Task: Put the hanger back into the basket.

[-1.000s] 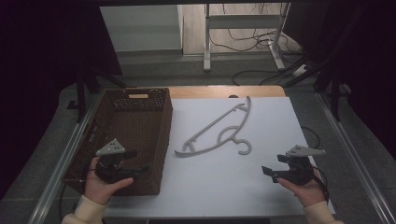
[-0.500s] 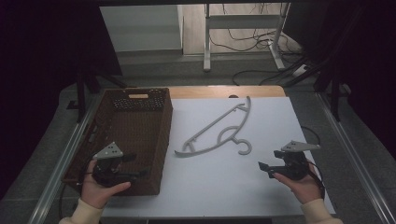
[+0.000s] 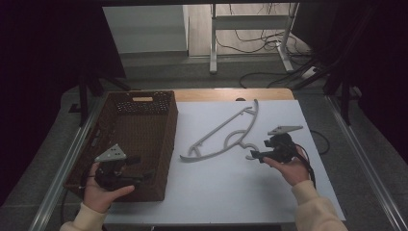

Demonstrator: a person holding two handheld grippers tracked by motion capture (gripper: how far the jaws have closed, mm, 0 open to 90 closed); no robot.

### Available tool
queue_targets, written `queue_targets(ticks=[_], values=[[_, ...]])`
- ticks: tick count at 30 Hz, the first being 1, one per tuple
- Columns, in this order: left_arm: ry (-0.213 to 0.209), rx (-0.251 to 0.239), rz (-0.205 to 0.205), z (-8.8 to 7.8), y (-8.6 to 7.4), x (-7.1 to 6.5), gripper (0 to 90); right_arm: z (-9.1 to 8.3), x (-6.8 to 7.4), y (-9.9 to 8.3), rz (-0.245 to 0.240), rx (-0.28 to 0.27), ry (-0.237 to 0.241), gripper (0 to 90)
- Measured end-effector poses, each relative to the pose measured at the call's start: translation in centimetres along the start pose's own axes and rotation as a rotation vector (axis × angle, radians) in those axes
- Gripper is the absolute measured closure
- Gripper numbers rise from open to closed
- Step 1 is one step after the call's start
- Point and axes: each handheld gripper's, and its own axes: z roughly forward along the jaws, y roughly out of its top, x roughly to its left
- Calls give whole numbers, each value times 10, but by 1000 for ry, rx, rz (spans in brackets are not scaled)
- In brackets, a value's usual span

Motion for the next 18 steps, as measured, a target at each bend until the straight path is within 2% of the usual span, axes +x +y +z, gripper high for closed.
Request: queue_targets(ticks=[1,3,4,6,7,9,10,12,13,14,15,16,17,18], values=[[-1,4,0,1,0,0,214,9,-2,11,3,14,13,307],[-1,6,-1,1,0,0,214,12,-2,14,5,19,15,316],[-1,5,-2,1,-1,0,213,22,-4,24,8,39,20,338],[-1,7,-5,1,-1,0,213,25,-5,26,5,47,22,344],[-1,10,-5,2,-1,0,214,36,-5,33,5,68,27,365],[-2,13,-4,2,-1,0,214,39,-5,35,5,73,30,371],[-1,17,-4,4,-1,0,214,50,-5,40,4,96,38,404],[-1,20,-3,4,-1,0,214,53,-5,42,5,102,42,425],[-1,22,-2,5,-1,0,213,62,-5,47,14,112,48,491],[0,23,-1,5,-2,0,213,62,-5,47,14,112,48,491],[1,23,-1,5,-2,0,213,69,-6,52,18,128,52,600],[1,23,-1,5,-2,0,213,69,-6,52,18,128,52,600],[3,21,-3,4,-2,1,213,75,-6,56,25,148,56,694],[3,21,-3,4,-2,1,213,75,-6,56,25,148,56,694]])
